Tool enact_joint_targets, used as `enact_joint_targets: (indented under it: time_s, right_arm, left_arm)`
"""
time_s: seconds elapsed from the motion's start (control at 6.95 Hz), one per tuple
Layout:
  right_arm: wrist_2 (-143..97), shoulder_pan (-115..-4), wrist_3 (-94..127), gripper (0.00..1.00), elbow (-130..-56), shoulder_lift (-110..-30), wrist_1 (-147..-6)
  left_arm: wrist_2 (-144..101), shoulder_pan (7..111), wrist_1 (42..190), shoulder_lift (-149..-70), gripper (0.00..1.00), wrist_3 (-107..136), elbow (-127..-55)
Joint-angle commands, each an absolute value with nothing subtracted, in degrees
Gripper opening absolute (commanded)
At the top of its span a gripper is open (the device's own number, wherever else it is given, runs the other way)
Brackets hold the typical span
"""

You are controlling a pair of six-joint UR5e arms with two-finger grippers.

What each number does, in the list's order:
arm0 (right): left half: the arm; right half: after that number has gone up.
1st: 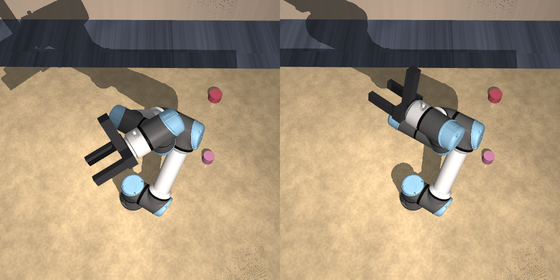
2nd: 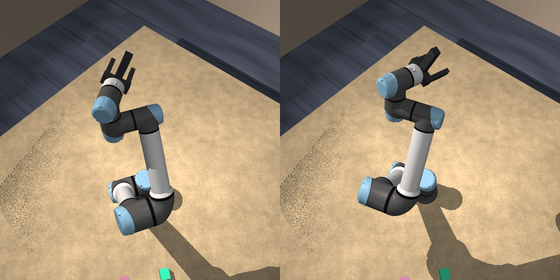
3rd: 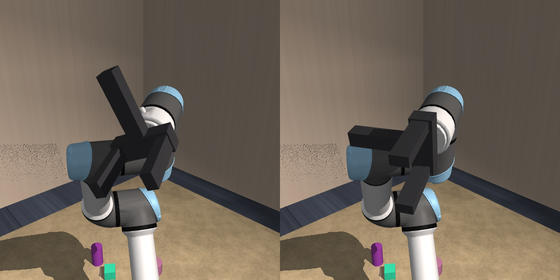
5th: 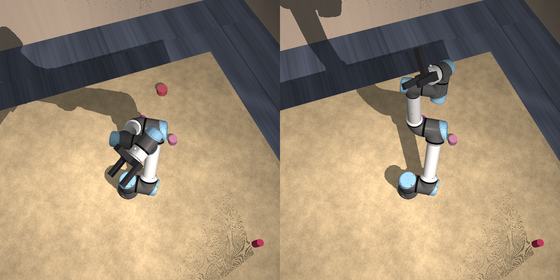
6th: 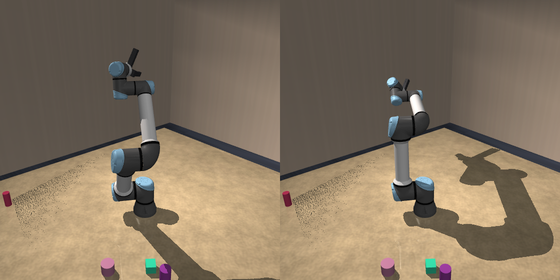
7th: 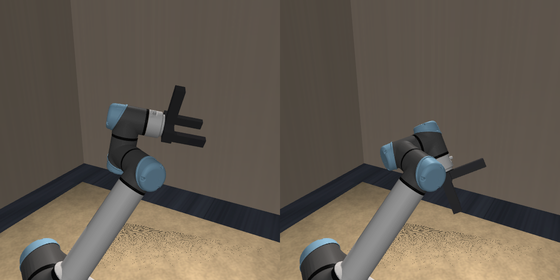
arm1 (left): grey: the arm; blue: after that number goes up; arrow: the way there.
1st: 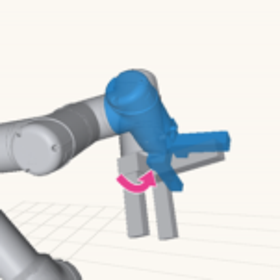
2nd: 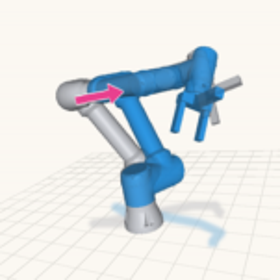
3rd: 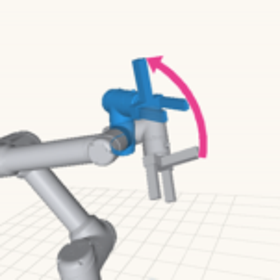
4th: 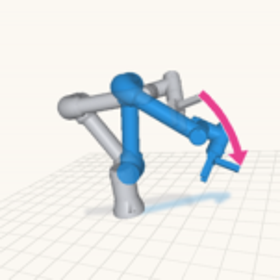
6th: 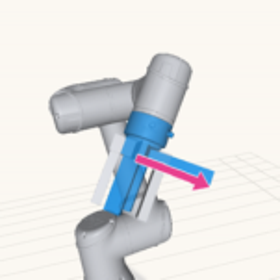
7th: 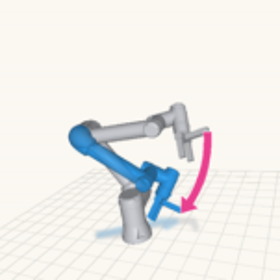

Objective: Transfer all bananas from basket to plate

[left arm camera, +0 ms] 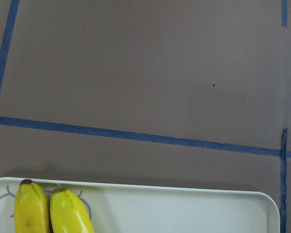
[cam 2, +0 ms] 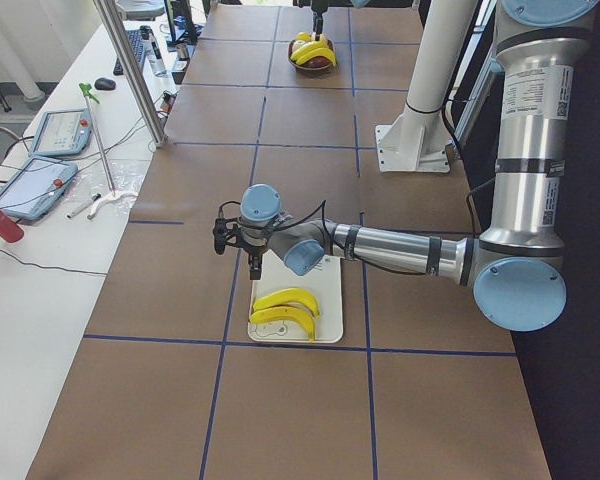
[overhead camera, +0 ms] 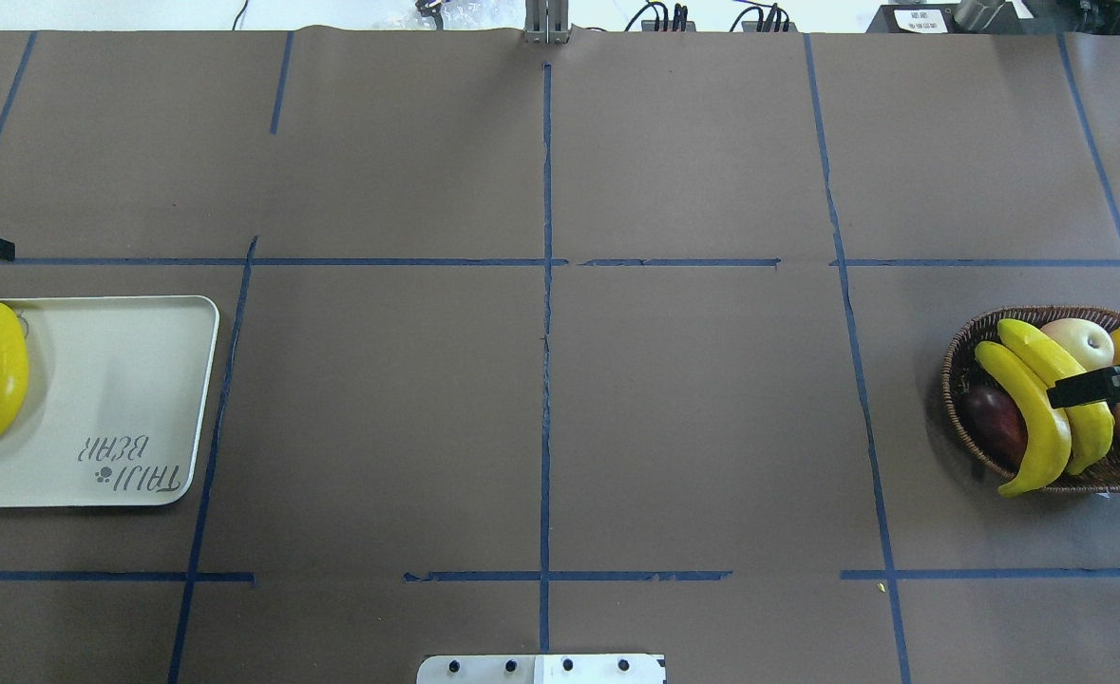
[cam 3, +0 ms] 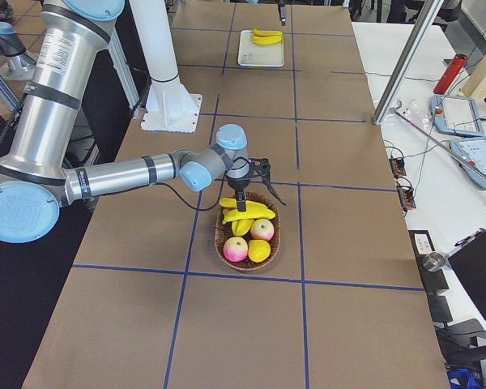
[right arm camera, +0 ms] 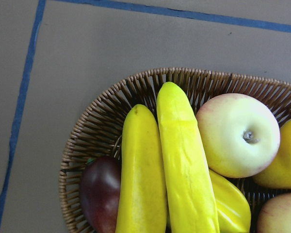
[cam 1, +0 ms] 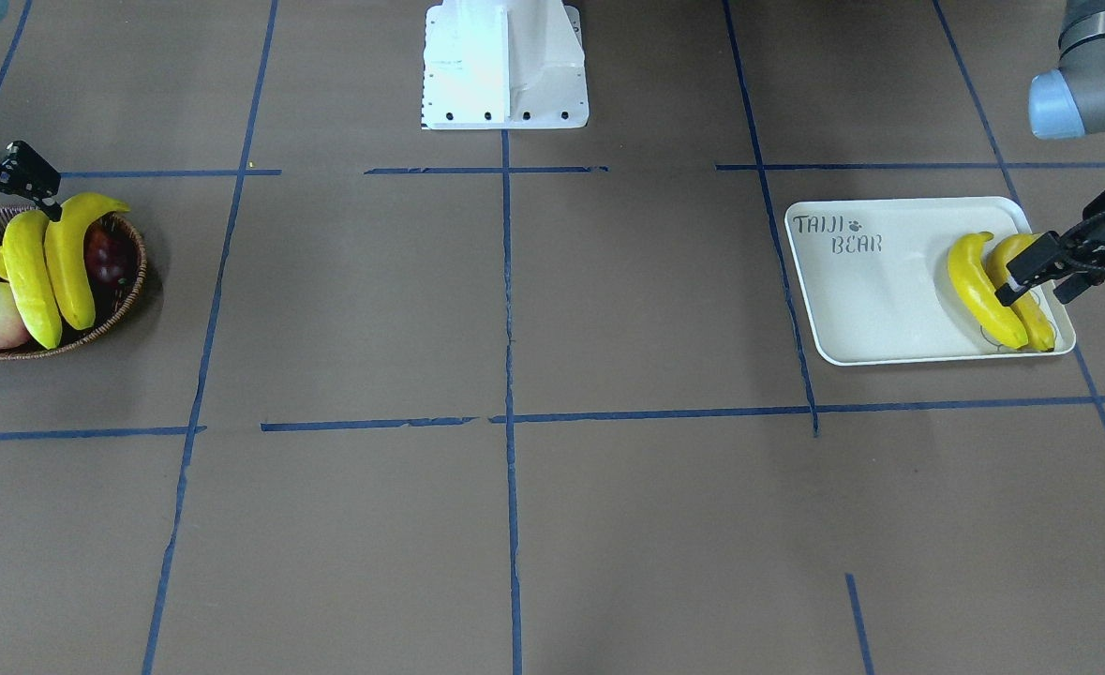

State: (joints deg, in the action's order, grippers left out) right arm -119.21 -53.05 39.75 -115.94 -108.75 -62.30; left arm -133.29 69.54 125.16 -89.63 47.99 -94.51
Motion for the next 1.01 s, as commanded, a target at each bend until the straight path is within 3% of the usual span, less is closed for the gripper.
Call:
enact_joint_targets:
  time_s: [0.0, 0.86]
  right_arm:
    - [-116.8, -50.6, 35.3, 0.93, -115.4, -110.0, -60.9]
    - [-116.7, -50.9, 27.4, 0.76, -115.1, -111.4, -60.9]
  left_arm:
    - [-133.2, 69.4, 125.2, -89.6, 1.0, 48.0, -94.4]
    - [-133.2, 69.4, 125.2, -89.6, 1.0, 48.0, -94.5]
